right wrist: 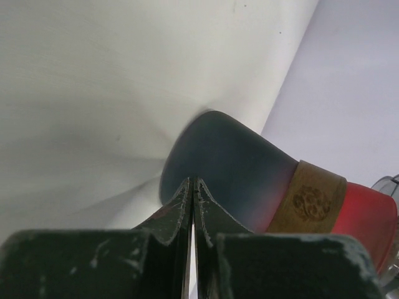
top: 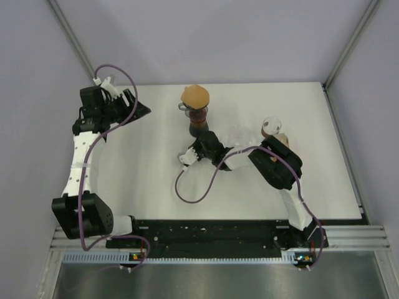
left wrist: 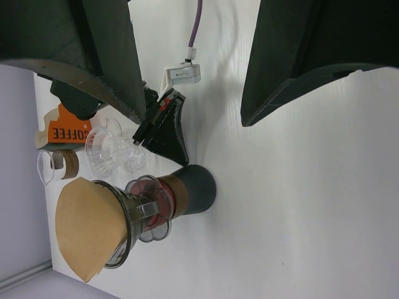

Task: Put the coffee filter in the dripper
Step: Move the coffee server to the center of the board.

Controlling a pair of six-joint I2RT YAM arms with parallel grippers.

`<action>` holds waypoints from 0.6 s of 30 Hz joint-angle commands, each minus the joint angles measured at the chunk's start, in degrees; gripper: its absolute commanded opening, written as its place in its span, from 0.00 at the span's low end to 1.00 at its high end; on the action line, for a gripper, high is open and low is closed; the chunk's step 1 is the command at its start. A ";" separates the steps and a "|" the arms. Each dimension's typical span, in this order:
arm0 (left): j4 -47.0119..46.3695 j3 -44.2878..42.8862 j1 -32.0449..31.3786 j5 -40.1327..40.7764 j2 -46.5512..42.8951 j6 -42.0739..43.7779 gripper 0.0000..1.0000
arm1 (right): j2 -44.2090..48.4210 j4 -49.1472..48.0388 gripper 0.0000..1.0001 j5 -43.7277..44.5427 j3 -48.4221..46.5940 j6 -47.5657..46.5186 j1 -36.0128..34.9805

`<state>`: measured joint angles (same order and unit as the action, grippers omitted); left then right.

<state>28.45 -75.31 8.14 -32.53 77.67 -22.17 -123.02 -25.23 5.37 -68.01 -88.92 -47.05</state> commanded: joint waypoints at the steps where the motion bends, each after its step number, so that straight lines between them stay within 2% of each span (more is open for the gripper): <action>1: -3.04 -1.16 0.73 -2.09 0.73 0.38 0.69 | 2.25 -0.87 0.00 -3.25 -1.61 2.43 0.20; 2: -3.05 -1.24 0.82 -2.44 0.90 0.46 0.70 | 3.22 -1.04 0.00 -3.60 -0.56 3.48 0.03; 3: -3.05 -1.33 0.91 -2.79 0.99 0.55 0.75 | 4.79 -1.57 0.03 -3.96 0.76 5.24 -0.24; 5: -2.87 -1.33 1.00 -2.88 1.26 0.99 0.96 | 8.31 -1.92 0.15 -5.01 3.66 7.09 -1.03; 6: -2.78 -1.33 1.09 -2.89 1.34 1.25 0.99 | 10.33 -1.75 0.23 -5.10 5.06 7.88 -1.64; 7: -2.61 -1.25 1.09 -2.89 1.17 1.69 0.99 | 12.09 -1.05 0.31 -6.67 6.73 8.50 -2.08; 10: -2.69 -0.37 1.17 -2.62 0.64 2.48 0.99 | 17.89 2.11 0.44 -7.39 10.69 11.83 -4.19; 11: -2.69 -0.19 1.17 -2.62 0.47 2.75 0.99 | 20.60 2.81 0.51 -7.47 12.01 13.41 -4.89; 13: -2.61 0.42 1.35 -2.53 -0.32 3.45 0.99 | 24.91 4.39 0.57 -8.44 14.12 16.84 -6.03; 14: -2.61 0.60 1.35 -2.53 -0.59 3.80 0.99 | 27.28 5.36 0.89 -9.05 14.91 18.68 -6.73; 17: -2.34 1.21 1.79 -2.09 -1.64 4.59 0.99 | 33.79 8.61 0.99 -10.90 16.06 27.37 -7.53; 18: -2.43 1.48 1.79 -2.09 -2.08 4.68 0.99 | 35.99 10.10 0.99 -10.82 15.80 31.93 -7.53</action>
<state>28.16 -74.70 9.17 -33.85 78.72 -19.57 -95.46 -19.31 -2.13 -52.42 -71.83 -53.76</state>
